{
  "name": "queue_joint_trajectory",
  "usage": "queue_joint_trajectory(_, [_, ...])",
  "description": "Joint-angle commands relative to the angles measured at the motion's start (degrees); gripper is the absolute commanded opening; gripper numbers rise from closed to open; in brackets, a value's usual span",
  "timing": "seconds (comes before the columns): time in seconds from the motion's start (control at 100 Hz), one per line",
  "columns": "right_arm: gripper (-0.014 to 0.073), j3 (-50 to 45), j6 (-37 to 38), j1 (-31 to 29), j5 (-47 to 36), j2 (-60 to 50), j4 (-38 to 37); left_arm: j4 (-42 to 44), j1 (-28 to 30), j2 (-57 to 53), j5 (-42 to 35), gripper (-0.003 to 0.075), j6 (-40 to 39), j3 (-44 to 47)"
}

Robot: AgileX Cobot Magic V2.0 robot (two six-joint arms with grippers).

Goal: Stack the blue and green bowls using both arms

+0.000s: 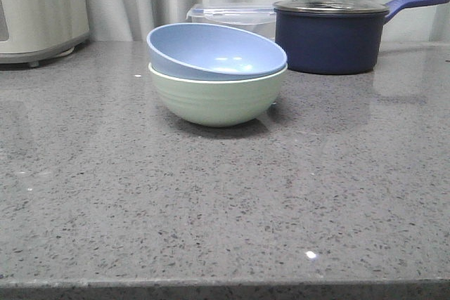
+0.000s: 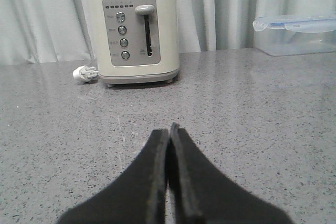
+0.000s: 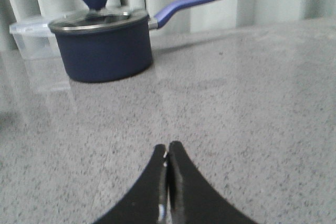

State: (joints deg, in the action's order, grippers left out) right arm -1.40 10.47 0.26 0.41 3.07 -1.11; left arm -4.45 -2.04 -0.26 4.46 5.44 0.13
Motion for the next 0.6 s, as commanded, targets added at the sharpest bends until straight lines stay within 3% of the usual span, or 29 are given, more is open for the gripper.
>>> queue_joint_trajectory(0.0, [-0.0081, -0.2, -0.5, -0.8, -4.5, -1.8, -0.7, -0.4, 0.1, -2.0, -4.8, -0.002, -0.3, 2.4])
queue_joint_trajectory(0.59, [-0.0081, -0.2, -0.5, -1.1, -3.9, -4.7, -0.7, -0.4, 0.1, -2.0, -4.8, -0.002, -0.3, 2.4])
